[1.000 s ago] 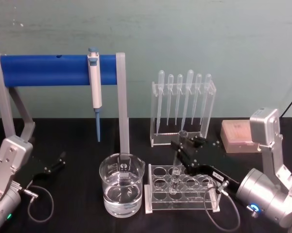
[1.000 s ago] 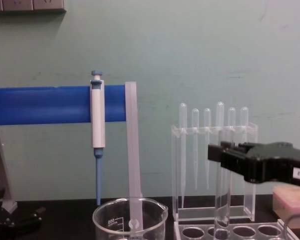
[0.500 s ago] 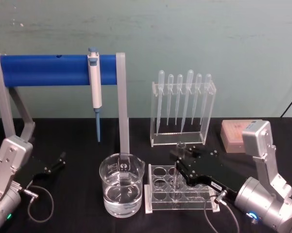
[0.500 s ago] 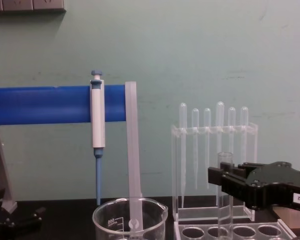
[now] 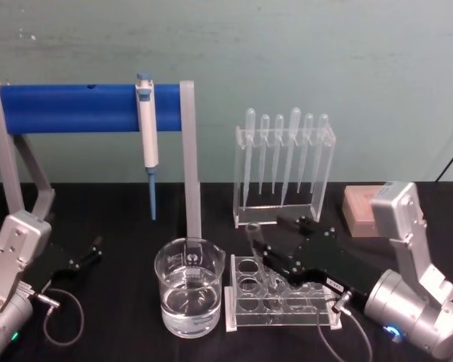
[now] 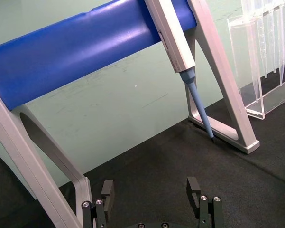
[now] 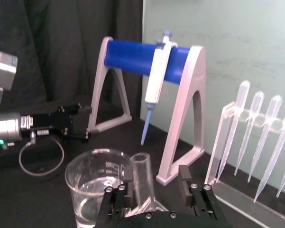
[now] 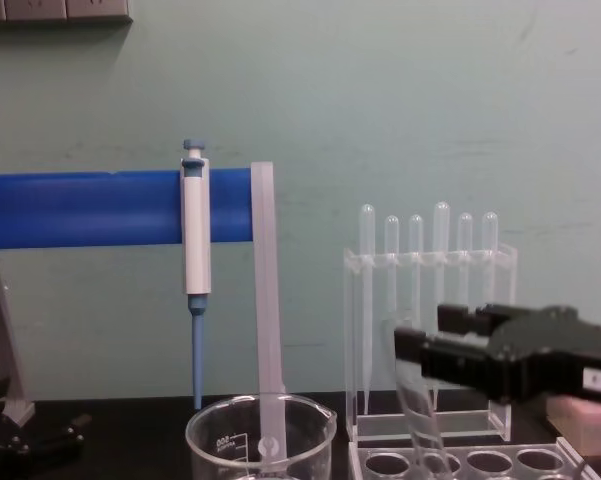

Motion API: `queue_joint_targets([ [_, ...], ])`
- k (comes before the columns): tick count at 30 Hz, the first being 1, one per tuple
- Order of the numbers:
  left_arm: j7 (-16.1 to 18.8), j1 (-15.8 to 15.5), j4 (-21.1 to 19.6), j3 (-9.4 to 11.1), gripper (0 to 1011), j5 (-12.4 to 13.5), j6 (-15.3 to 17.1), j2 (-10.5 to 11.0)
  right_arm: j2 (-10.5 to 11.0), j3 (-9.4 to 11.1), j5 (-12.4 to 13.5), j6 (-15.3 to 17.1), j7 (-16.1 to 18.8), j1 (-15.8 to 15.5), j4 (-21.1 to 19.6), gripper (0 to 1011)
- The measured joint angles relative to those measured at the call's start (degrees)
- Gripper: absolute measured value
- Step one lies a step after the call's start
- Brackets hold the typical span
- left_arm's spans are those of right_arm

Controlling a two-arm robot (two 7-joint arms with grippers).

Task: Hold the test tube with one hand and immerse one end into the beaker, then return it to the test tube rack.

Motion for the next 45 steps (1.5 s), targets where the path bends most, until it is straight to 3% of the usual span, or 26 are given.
queue_joint_targets([
  [8,0.0,0.0,0.0,0.0,1000,0.0,0.0,0.0,0.12,2.98,1.37,-0.23,-1.83,-1.81,-4.08,809],
  [15,0.0,0.0,0.0,0.0,1000,0.0,0.0,0.0,-1.13,7.48,0.74,-1.25,-7.68,-5.42,-5.31,1002],
  [19,0.0,0.0,0.0,0.0,1000,0.0,0.0,0.0,-2.99,10.65,-1.54,-1.99,-13.52,-7.66,-3.41,1000],
  [26,0.0,0.0,0.0,0.0,1000,0.0,0.0,0.0,-5.47,13.03,-8.14,-5.45,-21.32,-9.16,2.09,1000],
  [33,0.0,0.0,0.0,0.0,1000,0.0,0.0,0.0,-6.11,14.0,-9.6,-7.45,-21.27,-9.03,5.93,1000],
  [39,0.0,0.0,0.0,0.0,1000,0.0,0.0,0.0,-5.4,12.7,-13.03,-7.3,-19.88,-8.43,6.36,1000],
  [45,0.0,0.0,0.0,0.0,1000,0.0,0.0,0.0,-5.46,12.83,-12.63,-7.27,-19.84,-8.45,6.3,1000],
])
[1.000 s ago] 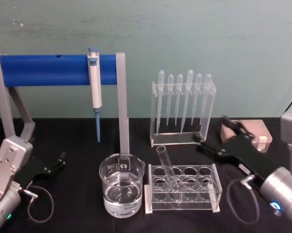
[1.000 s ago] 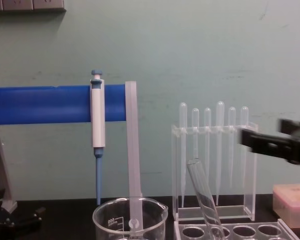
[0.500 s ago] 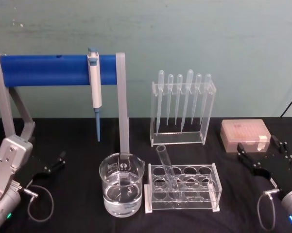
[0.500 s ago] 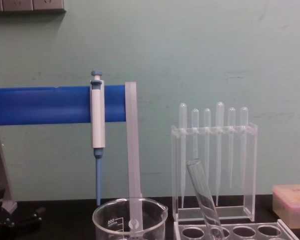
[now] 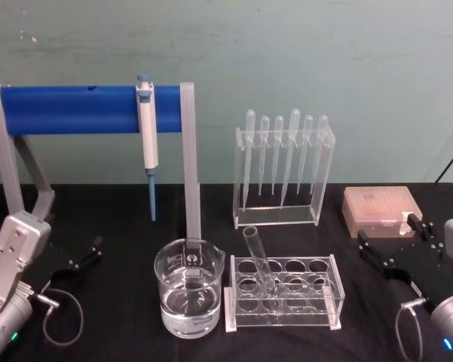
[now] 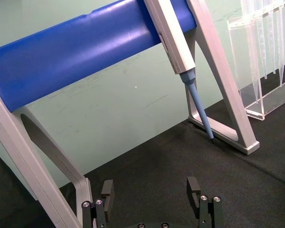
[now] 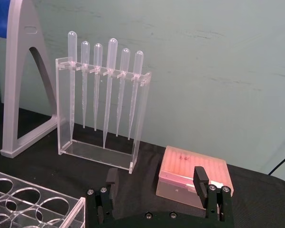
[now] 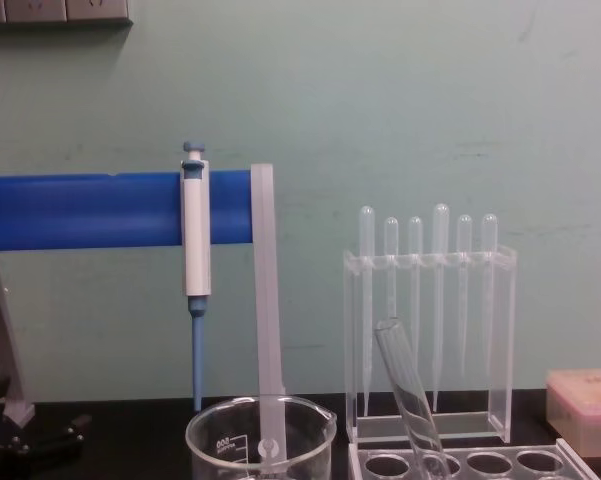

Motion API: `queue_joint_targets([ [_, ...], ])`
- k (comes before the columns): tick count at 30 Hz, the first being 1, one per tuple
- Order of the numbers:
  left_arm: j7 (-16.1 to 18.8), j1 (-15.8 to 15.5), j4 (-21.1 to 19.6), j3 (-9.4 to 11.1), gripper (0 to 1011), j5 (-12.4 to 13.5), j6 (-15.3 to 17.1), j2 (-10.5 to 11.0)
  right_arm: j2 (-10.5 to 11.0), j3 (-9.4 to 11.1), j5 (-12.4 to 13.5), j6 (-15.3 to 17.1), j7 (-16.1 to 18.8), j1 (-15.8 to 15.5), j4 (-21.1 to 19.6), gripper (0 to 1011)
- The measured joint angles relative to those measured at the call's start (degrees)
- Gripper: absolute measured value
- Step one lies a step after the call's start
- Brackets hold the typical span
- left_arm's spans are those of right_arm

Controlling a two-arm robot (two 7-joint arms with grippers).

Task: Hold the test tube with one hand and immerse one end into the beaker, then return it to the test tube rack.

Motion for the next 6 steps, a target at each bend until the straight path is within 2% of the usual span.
queue_joint_targets([
  [6,0.0,0.0,0.0,0.0,1000,0.0,0.0,0.0,-0.06,0.11,0.39,0.02,0.0,-0.03,-0.04,1000],
])
